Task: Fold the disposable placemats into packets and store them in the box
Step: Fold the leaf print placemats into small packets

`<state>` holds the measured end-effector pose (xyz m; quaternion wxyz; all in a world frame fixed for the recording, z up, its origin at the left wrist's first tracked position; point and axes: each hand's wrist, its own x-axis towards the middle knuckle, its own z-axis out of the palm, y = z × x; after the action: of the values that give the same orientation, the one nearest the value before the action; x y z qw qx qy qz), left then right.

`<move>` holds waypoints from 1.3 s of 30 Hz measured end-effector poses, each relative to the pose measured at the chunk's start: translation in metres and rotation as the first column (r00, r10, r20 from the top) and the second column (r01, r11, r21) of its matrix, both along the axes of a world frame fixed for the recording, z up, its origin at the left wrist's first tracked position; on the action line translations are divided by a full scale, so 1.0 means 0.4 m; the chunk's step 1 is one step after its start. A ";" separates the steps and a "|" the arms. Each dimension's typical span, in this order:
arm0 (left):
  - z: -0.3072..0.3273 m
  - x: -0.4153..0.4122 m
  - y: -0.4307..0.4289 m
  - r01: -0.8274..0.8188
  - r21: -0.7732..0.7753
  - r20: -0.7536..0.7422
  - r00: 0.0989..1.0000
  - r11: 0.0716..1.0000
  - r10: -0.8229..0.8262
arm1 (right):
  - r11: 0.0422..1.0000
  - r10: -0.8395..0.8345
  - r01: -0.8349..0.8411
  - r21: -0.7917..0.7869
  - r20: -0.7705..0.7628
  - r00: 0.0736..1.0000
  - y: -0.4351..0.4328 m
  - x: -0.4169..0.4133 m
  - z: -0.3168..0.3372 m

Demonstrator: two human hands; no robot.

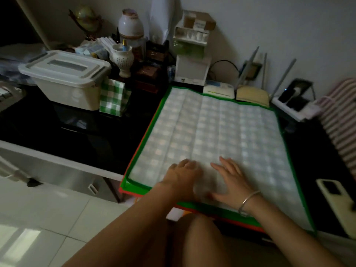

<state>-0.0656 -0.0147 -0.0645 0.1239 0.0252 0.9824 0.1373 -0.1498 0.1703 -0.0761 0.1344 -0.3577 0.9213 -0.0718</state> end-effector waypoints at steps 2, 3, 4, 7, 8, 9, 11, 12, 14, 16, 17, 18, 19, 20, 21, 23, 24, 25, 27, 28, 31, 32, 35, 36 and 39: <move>-0.013 0.011 0.017 0.026 -0.091 0.017 1.000 0.995 -0.024 | 0.990 0.076 -0.076 0.119 0.001 0.997 0.051 0.012 -0.003; -0.016 0.014 0.027 0.024 -0.128 0.008 1.000 0.992 -0.024 | 0.984 0.096 -0.095 0.153 0.003 0.995 0.080 0.020 -0.007; -0.020 0.015 0.030 0.021 -0.152 -0.016 1.000 0.988 -0.024 | 0.980 0.109 -0.108 0.170 0.007 0.994 0.100 0.027 -0.013; -0.023 0.015 0.042 0.008 -0.132 -0.085 0.996 0.991 -0.019 | 0.989 0.115 -0.116 0.096 0.018 0.993 0.137 0.039 -0.014; -0.022 0.019 0.042 -0.003 -0.096 -0.098 0.995 0.995 -0.006 | 0.992 0.109 -0.110 0.054 0.032 0.994 0.140 0.039 -0.010; -0.019 0.024 0.040 -0.014 -0.062 -0.094 0.996 0.998 0.008 | 0.995 0.101 -0.101 0.003 0.047 0.994 0.143 0.041 -0.005; -0.005 0.036 0.031 -0.014 -0.046 -0.098 0.995 0.999 0.010 | 0.993 0.086 -0.080 -0.088 0.060 0.995 0.145 0.046 0.008; 0.006 0.040 0.025 0.003 -0.068 -0.123 0.992 0.998 -0.011 | 0.992 0.080 -0.074 -0.105 0.061 0.995 0.145 0.049 0.015; 0.029 0.045 0.022 0.053 -0.123 -0.195 0.978 0.991 -0.077 | 0.993 0.083 -0.078 -0.085 0.061 0.995 0.147 0.056 0.028; 0.048 0.048 0.026 0.089 -0.160 -0.201 0.972 0.983 -0.121 | 0.996 0.077 -0.074 -0.046 0.067 0.995 0.151 0.060 0.041; 0.054 0.049 0.029 0.100 -0.185 -0.179 0.975 0.978 -0.134 | 0.997 0.065 -0.062 -0.042 0.075 0.995 0.153 0.059 0.044; 0.059 0.050 0.032 0.104 -0.220 -0.165 0.976 0.970 -0.142 | 0.998 0.046 -0.041 -0.052 0.090 0.995 0.157 0.058 0.047; 0.063 0.051 0.034 0.097 -0.260 -0.170 0.975 0.961 -0.144 | 0.997 0.015 -0.006 -0.080 0.112 0.994 0.163 0.058 0.049; 0.068 0.050 0.033 0.073 -0.293 -0.196 0.971 0.953 -0.135 | 0.992 -0.017 0.034 -0.123 0.142 0.990 0.165 0.055 0.050; 0.073 0.048 0.034 0.042 -0.317 -0.223 0.968 0.947 -0.118 | 0.982 -0.045 0.075 -0.174 0.174 0.984 0.171 0.054 0.046; 0.083 0.046 0.036 -0.023 -0.326 -0.249 0.967 0.945 -0.062 | 0.955 -0.098 0.144 -0.261 0.182 0.978 0.179 0.052 0.043; 0.088 0.046 0.037 -0.051 -0.311 -0.252 0.967 0.949 -0.031 | 0.944 -0.132 0.172 -0.281 0.156 0.979 0.183 0.052 0.044; 0.092 0.047 0.035 -0.072 -0.289 -0.257 0.966 0.955 -0.005 | 0.936 -0.162 0.189 -0.296 0.113 0.980 0.187 0.050 0.049; 0.105 0.053 0.026 -0.091 -0.239 -0.298 0.954 0.967 0.016 | 0.940 -0.193 0.184 -0.287 -0.004 0.981 0.194 0.047 0.068; 0.111 0.057 0.019 -0.093 -0.226 -0.341 0.940 0.970 0.011 | 0.951 -0.191 0.170 -0.259 -0.057 0.980 0.198 0.045 0.082; 0.137 0.060 0.002 -0.132 -0.230 -0.422 0.906 0.964 0.024 | 0.967 -0.174 0.167 -0.192 -0.020 0.985 0.202 0.031 0.127; 0.145 0.057 -0.003 -0.139 -0.244 -0.414 0.910 0.960 0.026 | 0.971 -0.153 0.161 -0.177 0.061 0.986 0.199 0.023 0.144; 0.165 0.041 -0.021 -0.090 -0.215 -0.378 0.926 0.972 0.002 | 0.996 -0.062 0.075 -0.049 0.233 0.971 0.188 -0.002 0.194; 0.169 0.030 -0.029 -0.062 -0.175 -0.361 0.932 0.983 -0.005 | 0.998 -0.051 0.057 -0.014 0.247 0.968 0.186 -0.018 0.212; 0.181 -0.003 -0.046 -0.002 -0.063 -0.326 0.945 0.998 -0.019 | 0.997 -0.064 0.052 0.060 0.207 0.976 0.189 -0.064 0.258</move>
<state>-0.0670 -0.0331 0.0078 -0.0391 0.0481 0.9930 0.1001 -0.1755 0.2461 0.0272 0.2380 -0.3172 0.9138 -0.0877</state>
